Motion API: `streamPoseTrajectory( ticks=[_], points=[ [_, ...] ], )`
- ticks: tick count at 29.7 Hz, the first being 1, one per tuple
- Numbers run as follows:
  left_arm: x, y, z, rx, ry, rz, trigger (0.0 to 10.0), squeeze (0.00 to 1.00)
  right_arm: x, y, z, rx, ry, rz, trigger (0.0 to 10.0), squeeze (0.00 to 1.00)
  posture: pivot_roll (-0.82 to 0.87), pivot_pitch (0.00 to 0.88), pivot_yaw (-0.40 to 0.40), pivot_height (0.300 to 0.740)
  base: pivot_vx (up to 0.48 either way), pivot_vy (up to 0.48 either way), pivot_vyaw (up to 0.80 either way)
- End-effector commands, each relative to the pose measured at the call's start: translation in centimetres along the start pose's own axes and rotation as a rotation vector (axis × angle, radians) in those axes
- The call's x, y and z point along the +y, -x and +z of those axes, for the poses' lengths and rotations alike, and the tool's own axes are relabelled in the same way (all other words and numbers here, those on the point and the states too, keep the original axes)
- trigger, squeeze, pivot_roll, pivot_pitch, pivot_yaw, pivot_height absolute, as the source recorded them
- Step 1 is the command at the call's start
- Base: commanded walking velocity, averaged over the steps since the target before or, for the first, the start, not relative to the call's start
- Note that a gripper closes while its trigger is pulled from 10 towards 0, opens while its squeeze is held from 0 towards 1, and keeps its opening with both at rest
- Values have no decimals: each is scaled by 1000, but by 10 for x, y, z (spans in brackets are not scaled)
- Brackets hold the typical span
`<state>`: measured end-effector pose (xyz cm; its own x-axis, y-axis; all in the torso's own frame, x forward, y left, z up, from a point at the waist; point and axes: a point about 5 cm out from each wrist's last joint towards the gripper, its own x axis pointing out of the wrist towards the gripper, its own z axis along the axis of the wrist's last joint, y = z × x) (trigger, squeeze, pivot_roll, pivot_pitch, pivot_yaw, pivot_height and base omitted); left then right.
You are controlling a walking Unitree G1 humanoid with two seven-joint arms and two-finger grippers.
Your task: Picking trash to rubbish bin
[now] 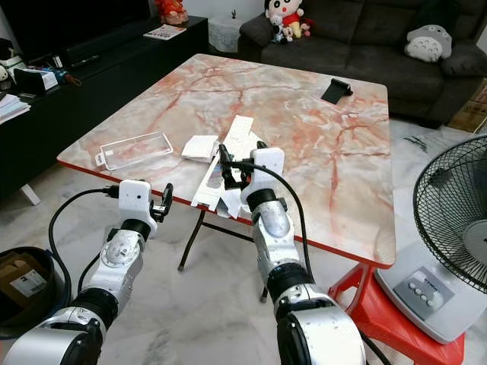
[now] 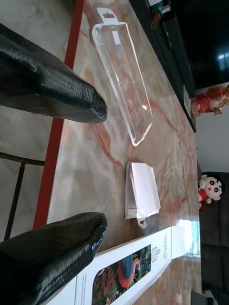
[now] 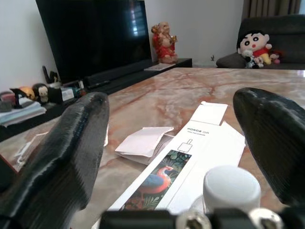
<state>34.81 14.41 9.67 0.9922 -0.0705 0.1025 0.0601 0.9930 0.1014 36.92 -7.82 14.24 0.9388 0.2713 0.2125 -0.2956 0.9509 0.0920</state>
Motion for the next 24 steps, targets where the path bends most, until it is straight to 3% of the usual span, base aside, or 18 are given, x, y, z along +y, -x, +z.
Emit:
streamPoseTrajectory(
  ticks=[1, 13, 24],
  points=[
    [1, 0, 0, 7, -2, -7, 10000, 0, -1, -2, 0, 20, 10, -4, 10000, 0, 41, 0, -31, 740, 0, 0, 0],
    [2, 2, -3, 13, -6, -5, 10000, 0, -2, -10, 5, 45, 79, -30, 10000, 0, 61, 0, -41, 740, 0, 0, 0],
    [0, 5, -5, 19, -22, -22, 10000, 0, -18, -7, -5, 143, 87, -125, 10000, 0, 70, 0, -37, 740, 0, 0, 0]
  ],
)
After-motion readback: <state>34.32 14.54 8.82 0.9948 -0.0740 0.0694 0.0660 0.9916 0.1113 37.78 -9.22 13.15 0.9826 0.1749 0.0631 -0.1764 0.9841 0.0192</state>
